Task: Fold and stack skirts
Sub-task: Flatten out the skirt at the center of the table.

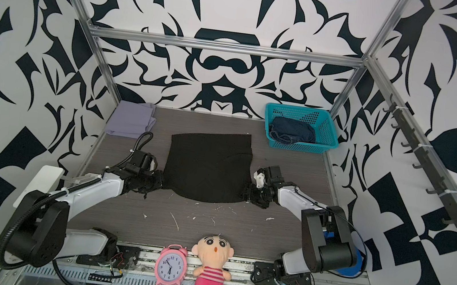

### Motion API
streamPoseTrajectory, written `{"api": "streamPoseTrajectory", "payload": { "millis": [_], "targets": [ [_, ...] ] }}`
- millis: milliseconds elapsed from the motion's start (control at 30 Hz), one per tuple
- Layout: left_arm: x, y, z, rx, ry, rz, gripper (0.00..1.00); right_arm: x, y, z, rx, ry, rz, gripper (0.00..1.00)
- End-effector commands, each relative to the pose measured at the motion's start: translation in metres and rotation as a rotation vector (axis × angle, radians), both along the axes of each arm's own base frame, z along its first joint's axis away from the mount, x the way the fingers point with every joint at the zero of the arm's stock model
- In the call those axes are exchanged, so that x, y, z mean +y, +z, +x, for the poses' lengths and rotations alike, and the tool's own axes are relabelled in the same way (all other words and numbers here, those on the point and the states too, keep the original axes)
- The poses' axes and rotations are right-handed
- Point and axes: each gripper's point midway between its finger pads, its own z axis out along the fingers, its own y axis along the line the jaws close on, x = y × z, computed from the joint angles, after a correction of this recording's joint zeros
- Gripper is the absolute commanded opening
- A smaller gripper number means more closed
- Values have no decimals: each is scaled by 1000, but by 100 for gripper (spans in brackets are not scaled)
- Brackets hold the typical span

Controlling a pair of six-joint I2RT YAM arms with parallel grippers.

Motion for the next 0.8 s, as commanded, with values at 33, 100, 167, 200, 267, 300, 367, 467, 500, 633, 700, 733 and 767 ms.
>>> {"api": "streamPoseTrajectory", "payload": {
  "millis": [33, 100, 167, 200, 267, 300, 367, 467, 500, 633, 700, 733, 767],
  "targets": [
    [11, 7, -3, -19, 28, 46, 0, -8, -4, 0, 22, -43, 14, 49],
    [12, 8, -4, -18, 29, 45, 0, -5, 2, 0, 15, -38, 40, 19],
    [11, 12, -2, -30, 34, 34, 0, 0, 10, 2, -3, -26, 69, 8],
    [9, 13, -2, -34, 32, 26, 0, 1, 13, 2, -11, -21, 77, 7],
    [9, 16, -1, -41, 33, 26, 0, 1, 20, 5, -31, -16, 74, 0],
    [9, 19, 1, -46, 31, 27, 0, 2, 25, 6, -41, -13, 82, 0],
    [9, 27, 3, -50, 28, 36, 0, 8, 39, 9, -61, -1, 124, 0],
    [8, 47, 9, -84, 18, 32, 0, 16, 66, 14, -107, 7, 185, 0],
    [7, 54, 10, -101, 14, 29, 0, 17, 75, 16, -127, 6, 197, 0],
    [11, 83, 15, -179, 24, 36, 0, 16, 112, 19, -213, 14, 206, 0],
    [12, 100, 17, -219, 24, 34, 0, 16, 130, 19, -250, 24, 210, 0],
    [13, 111, 19, -241, 22, 36, 0, 17, 144, 19, -282, 33, 215, 0],
    [14, 123, 20, -262, 24, 41, 0, 17, 160, 19, -321, 40, 214, 0]
  ]
}}
